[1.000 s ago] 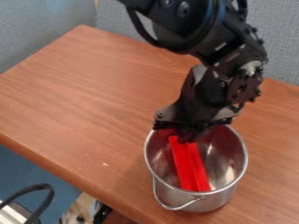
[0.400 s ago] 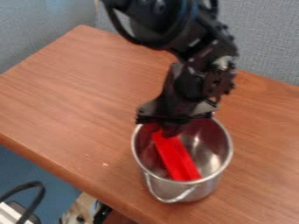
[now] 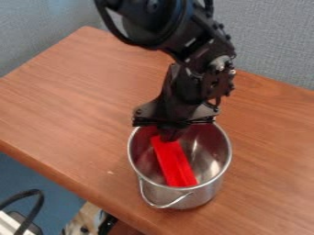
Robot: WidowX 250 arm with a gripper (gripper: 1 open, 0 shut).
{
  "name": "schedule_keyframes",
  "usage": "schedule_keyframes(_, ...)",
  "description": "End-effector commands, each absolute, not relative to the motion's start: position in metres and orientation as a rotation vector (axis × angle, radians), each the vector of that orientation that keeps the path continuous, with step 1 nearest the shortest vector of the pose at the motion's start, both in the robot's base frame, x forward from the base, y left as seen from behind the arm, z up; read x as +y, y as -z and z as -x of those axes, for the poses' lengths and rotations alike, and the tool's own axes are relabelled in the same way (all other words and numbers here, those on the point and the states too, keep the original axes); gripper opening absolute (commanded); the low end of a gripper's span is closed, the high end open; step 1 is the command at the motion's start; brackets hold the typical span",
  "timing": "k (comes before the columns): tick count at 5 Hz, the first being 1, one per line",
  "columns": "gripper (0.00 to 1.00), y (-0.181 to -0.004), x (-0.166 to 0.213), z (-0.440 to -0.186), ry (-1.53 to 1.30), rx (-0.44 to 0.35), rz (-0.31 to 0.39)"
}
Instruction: Put the red object in the metal pot
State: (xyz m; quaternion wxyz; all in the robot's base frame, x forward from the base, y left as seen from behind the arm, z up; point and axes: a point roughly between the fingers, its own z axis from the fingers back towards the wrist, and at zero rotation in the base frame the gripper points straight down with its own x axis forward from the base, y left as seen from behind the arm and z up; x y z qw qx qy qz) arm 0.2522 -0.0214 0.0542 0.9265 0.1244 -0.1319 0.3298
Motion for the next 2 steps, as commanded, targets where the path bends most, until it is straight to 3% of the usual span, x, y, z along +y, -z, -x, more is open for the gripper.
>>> schedule_keyframes(1,0.0,-0.0667,-0.0242,-0.2467,-0.632,-0.278,-0.244)
schedule_keyframes(2,0.0,-0.0705,-0.0285,-0.2465,-0.596,-0.27,-0.235)
